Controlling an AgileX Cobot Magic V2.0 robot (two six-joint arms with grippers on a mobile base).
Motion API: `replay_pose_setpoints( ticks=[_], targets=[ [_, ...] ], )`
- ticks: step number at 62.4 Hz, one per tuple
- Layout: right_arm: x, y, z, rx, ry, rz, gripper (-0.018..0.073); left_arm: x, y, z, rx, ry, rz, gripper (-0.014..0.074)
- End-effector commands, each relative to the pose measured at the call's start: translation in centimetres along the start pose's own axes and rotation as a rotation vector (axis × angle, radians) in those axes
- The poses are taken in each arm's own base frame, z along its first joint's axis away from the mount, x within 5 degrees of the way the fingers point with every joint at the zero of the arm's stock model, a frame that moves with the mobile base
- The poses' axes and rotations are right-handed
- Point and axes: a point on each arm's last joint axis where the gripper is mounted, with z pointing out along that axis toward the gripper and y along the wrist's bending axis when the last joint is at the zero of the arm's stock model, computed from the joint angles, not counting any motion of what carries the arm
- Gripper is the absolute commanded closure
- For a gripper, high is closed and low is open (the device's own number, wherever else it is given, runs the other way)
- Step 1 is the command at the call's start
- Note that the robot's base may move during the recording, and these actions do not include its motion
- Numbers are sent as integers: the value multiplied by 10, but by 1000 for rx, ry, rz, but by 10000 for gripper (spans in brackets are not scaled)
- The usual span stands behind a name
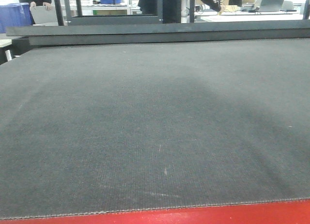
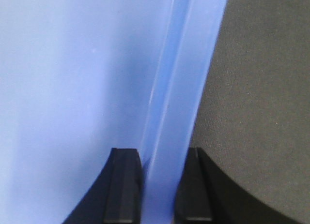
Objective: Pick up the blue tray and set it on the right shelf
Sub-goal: 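Hold the tray in both grippers while the base backs away and turns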
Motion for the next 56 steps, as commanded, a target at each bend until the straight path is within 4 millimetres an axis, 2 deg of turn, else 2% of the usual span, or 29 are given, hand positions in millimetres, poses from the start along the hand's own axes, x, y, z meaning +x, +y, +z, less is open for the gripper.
replay_pose_setpoints(
  ticks=[1,15,41,56],
  targets=[
    [-4,1,-24,-15,-112,-36,502,8,0,-21,3,21,18,645],
    [-4,1,-23,-15,-109,-36,502,8,0,-21,3,21,18,645],
    [-9,3,4,-4,-49,-38,502,8,0,-21,4,22,18,645],
    [-10,3,8,-2,-36,-38,502,8,-2,-21,19,27,14,645]
  ],
)
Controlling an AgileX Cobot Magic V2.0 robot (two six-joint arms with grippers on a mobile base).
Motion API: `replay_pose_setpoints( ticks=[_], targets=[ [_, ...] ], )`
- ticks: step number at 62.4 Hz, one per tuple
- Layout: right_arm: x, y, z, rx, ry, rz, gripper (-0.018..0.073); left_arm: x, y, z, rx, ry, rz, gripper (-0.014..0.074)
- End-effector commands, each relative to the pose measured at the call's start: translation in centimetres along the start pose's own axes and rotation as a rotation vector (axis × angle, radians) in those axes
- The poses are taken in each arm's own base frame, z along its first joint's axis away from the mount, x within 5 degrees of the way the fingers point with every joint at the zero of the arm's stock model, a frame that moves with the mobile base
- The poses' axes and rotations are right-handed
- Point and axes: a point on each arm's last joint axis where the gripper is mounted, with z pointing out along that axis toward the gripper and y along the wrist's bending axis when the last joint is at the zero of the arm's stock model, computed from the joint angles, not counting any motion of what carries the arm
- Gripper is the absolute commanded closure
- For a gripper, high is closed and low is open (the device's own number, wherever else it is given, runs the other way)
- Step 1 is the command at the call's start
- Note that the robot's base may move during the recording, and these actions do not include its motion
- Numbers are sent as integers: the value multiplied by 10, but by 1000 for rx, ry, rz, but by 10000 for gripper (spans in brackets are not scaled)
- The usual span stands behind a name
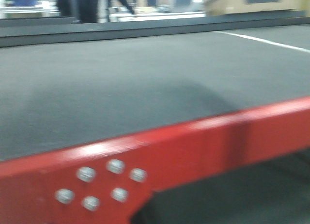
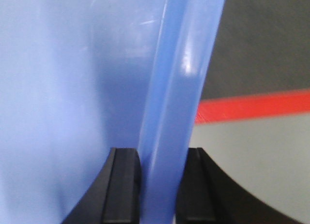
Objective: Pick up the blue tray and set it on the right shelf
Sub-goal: 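Hold the tray in both grippers while the base backs away and turns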
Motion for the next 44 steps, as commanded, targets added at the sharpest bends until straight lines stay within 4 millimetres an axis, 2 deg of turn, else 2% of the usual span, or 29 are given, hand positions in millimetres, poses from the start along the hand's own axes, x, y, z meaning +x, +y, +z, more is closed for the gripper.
replay_pose_setpoints(
  ticks=[1,44],
  targets=[
    [-4,2,-19,-12,-95,-43,502,8,-3,-21,27,21,13,645],
    [-4,2,-19,-12,-95,-43,502,9,-7,-21,75,37,0,645]
  ],
)
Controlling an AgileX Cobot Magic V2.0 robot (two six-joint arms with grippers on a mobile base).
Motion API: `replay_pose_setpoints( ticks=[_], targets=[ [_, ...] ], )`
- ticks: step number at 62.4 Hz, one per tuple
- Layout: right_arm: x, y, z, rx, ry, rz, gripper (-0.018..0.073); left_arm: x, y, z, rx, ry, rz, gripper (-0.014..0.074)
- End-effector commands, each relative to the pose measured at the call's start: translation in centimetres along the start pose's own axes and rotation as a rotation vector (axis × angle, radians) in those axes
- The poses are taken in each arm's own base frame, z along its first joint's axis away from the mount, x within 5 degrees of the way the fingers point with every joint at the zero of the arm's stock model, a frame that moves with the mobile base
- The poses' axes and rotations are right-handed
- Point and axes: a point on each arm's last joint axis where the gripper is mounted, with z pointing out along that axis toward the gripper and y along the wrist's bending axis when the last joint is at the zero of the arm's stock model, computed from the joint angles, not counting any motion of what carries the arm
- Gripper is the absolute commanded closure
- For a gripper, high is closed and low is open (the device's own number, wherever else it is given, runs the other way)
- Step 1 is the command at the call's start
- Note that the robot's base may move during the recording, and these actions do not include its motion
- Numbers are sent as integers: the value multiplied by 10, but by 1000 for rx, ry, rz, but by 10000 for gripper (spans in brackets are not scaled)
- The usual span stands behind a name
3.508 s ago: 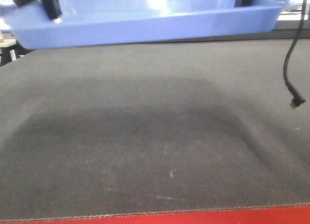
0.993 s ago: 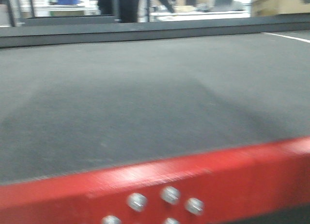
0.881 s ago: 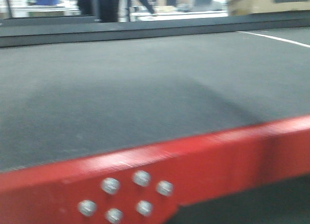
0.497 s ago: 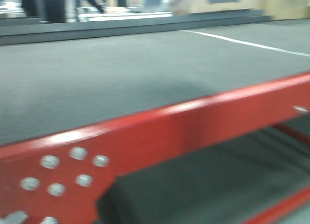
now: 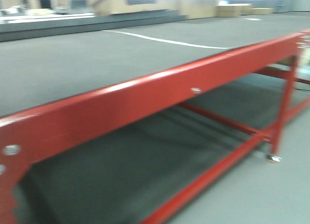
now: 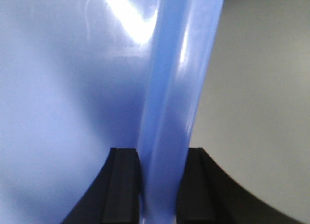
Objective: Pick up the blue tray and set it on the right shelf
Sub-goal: 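Hold the tray in both grippers while the base backs away and turns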
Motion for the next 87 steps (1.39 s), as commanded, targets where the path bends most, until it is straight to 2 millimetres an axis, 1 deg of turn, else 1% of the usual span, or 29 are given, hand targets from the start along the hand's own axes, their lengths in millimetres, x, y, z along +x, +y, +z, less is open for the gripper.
replay_pose_setpoints(
  ticks=[1,87],
  targets=[
    [-4,3,-21,-21,-104,-42,502,8,-6,-21,54,24,10,645],
    [-4,3,-21,-21,-104,-42,502,9,-7,-21,68,29,6,645]
  ],
)
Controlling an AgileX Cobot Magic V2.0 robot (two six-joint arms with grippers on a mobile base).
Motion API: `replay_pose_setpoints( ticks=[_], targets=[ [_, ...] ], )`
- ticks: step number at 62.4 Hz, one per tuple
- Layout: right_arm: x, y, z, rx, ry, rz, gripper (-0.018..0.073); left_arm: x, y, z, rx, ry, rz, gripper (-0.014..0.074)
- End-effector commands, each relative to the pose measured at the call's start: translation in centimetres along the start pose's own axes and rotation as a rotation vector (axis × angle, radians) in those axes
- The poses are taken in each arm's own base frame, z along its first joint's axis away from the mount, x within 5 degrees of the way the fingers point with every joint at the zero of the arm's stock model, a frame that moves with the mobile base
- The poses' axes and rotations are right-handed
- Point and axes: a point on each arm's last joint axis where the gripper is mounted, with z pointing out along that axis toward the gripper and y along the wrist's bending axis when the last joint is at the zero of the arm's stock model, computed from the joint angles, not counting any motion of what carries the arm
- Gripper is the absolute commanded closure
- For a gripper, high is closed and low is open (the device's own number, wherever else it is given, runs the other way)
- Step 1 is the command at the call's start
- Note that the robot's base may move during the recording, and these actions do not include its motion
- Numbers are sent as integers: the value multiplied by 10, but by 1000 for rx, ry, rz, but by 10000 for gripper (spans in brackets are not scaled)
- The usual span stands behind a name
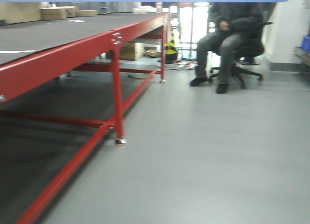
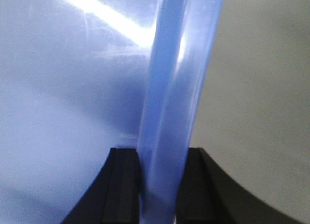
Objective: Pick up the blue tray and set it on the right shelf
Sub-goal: 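Hold the tray in both grippers while the base backs away and turns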
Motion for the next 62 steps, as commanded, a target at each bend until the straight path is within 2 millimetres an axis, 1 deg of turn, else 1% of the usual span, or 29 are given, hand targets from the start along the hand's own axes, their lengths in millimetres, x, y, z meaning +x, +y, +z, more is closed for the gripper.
replay_pose_setpoints(
  ticks=[1,62],
  targets=[
    [-4,3,-21,-25,-105,-42,502,9,-7,-22,57,23,15,645],
    [-4,3,-21,-25,-105,-42,502,9,-7,-22,57,23,15,645]
  ],
)
